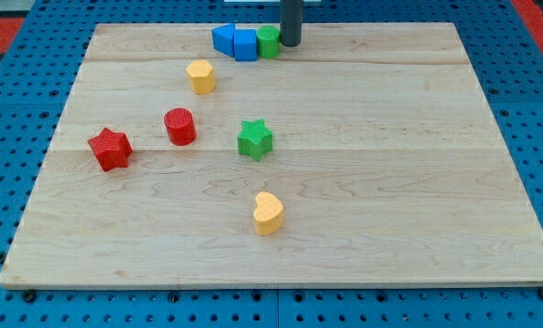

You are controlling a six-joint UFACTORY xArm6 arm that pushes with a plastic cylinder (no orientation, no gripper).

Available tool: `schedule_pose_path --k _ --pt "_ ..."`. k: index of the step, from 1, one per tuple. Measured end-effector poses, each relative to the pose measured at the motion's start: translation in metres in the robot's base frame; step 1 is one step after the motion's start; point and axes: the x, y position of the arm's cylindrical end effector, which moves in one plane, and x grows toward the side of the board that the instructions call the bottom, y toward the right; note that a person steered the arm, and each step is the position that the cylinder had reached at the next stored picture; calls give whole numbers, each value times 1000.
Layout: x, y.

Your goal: Push the hexagon into the cube

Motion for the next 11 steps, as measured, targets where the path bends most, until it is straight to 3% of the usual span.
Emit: schedule_pose_path --k 1,2,4,5,6,7,8,9,11 --pt "-7 10" --pt "-13 -24" --pt "96 0" --pt "104 -83" --pt "108 -123" --pt "124 -112" --pt "137 -181" --pt "109 -222" --pt "102 -107"
